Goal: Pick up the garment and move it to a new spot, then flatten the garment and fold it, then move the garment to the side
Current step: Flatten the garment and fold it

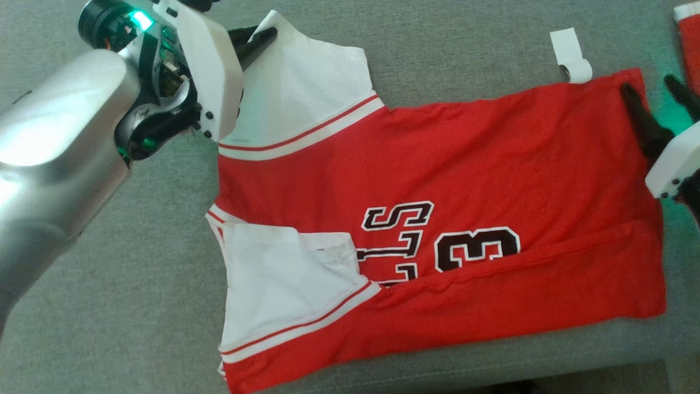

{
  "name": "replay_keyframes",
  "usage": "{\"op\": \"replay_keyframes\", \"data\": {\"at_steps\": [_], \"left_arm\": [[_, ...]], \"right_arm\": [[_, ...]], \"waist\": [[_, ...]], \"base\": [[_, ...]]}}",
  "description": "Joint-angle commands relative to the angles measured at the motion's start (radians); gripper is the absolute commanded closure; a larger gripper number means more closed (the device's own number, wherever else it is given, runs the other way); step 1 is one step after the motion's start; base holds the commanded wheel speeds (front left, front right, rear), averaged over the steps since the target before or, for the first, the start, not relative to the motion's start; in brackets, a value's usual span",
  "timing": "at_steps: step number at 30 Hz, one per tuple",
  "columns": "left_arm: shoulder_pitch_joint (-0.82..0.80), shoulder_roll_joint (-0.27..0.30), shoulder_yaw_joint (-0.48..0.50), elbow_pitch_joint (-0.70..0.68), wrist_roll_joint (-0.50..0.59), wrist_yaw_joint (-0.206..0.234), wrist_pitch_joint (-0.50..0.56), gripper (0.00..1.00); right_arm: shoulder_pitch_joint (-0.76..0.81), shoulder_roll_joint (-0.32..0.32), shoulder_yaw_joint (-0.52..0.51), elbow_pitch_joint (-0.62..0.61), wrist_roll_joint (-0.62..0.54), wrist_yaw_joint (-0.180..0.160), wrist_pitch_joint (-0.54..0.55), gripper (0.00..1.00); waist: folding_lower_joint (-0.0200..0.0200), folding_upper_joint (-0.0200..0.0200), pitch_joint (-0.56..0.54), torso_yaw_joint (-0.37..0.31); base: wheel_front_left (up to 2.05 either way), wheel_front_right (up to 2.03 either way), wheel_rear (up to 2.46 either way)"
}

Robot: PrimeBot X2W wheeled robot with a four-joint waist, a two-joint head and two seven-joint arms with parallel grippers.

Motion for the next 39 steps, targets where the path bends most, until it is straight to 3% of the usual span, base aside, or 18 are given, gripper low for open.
{"op": "replay_keyframes", "data": {"at_steps": [1,3,5,6,7,8,13,23,29,32,39], "left_arm": [[-0.069,0.028,0.034,-0.016,-0.004,0.002,-0.011,1.0],[-0.072,0.03,0.018,-0.011,-0.014,0.002,-0.025,1.0],[-0.076,0.031,0.005,-0.006,-0.024,0.002,-0.038,1.0],[-0.078,0.032,-0.002,-0.003,-0.029,0.002,-0.044,1.0],[-0.08,0.033,-0.007,0.001,-0.032,0.002,-0.052,1.0],[-0.083,0.034,-0.013,0.004,-0.034,0.002,-0.061,1.0],[-0.113,0.041,-0.04,0.016,-0.013,0.002,-0.142,1.0],[-0.212,0.04,-0.014,0.099,0.06,0.002,-0.468,1.0],[-0.181,0.082,-0.054,0.049,0.068,0.002,-0.526,1.0],[-0.119,0.13,-0.071,-0.007,0.072,0.005,-0.551,1.0],[0.083,0.219,-0.107,-0.202,0.071,0.089,-0.562,1.0]], "right_arm": [[0.007,-0.035,0.013,-0.017,0.009,0.007,0.005,0.0],[0.001,-0.042,0.025,-0.004,0.018,0.007,0.011,0.12],[-0.007,-0.048,0.04,0.005,0.026,0.007,0.011,0.52],[-0.011,-0.052,0.05,0.008,0.03,0.007,0.011,0.58],[-0.016,-0.056,0.059,0.011,0.034,0.007,0.011,0.83],[-0.022,-0.061,0.072,0.011,0.039,0.007,0.012,1.0],[-0.071,-0.092,0.106,0.021,0.052,0.007,-0.017,1.0],[-0.229,-0.103,0.098,0.056,0.066,0.007,-0.199,1.0],[-0.186,-0.12,0.103,0.037,0.122,0.007,-0.243,1.0],[-0.119,-0.13,0.096,0.028,0.15,0.007,-0.26,1.0],[0.034,-0.141,0.076,0.03,0.164,0.007,-0.285,1.0]], "waist": [[0.0,0.0,-0.004,0.006],[0.0,0.0,-0.009,0.012],[0.0,0.0,-0.012,0.017],[0.0,0.0,-0.013,0.02],[0.0,0.0,-0.014,0.022],[0.0,0.0,-0.015,0.025],[0.0,0.0,-0.012,0.036],[0.0,0.0,-0.026,0.047],[0.0,0.0,-0.04,0.062],[0.0,0.0,-0.053,0.069],[0.0,0.0,-0.08,0.086]], "base": [[0.0,0.0,0.0],[0.0,0.0,0.0],[0.0,0.0,0.0],[0.0,0.0,0.0],[0.0,0.0,0.0],[0.0,0.0,0.0],[0.0,0.0,0.0],[0.0,0.0,0.0],[0.0,0.0,0.0],[0.0,0.0,0.0],[0.0,0.0,0.0]]}}
